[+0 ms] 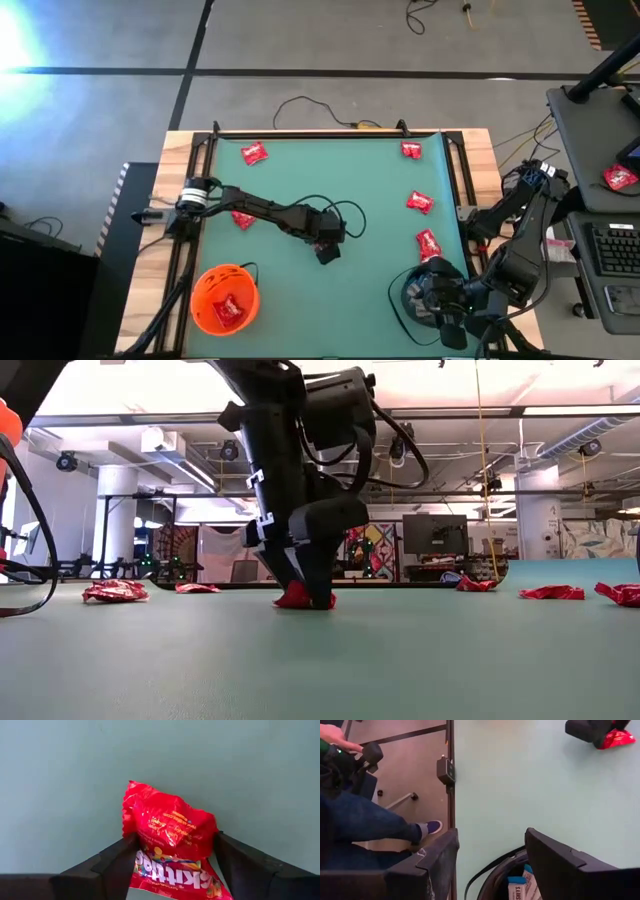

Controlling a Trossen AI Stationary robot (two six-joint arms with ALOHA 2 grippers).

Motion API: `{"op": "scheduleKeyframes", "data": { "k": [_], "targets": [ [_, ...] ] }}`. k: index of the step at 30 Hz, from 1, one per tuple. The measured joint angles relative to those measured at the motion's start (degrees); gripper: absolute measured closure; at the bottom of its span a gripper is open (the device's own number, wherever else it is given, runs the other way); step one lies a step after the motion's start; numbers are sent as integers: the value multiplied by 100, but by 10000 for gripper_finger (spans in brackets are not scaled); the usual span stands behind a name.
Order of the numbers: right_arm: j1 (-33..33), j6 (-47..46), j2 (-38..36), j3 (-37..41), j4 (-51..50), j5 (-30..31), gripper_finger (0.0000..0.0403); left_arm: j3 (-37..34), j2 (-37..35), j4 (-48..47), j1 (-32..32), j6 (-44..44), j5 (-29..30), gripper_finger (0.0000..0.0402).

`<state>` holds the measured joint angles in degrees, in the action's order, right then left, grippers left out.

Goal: Sort candy by brand, put in halloween buckets
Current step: Put the red chocolate candy into the orange bucket

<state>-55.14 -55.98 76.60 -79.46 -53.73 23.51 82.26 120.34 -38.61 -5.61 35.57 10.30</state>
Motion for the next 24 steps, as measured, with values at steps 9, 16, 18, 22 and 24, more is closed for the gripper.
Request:
{"op": "scheduleKeyframes", "data": {
  "k": [9, 16, 18, 22, 24],
  "targets": [
    [180, 179, -1, 0, 1, 2, 183, 123, 47, -358, -3, 89, -82, 316],
    [195, 683, 0, 15, -2, 49, 183, 951, -66, -2103, -327, -255, -138, 386],
    [204, 761, 1, 42, -15, 48, 184, 1428, -230, -2770, -543, -385, -122, 388],
    [206, 1044, 2, 74, -25, 50, 184, 2385, -413, -4325, -1049, -459, -221, 389],
    [234, 1293, 2, 94, -22, 50, 184, 2760, -510, -4957, -1322, -258, -405, 389]
  ]
}}
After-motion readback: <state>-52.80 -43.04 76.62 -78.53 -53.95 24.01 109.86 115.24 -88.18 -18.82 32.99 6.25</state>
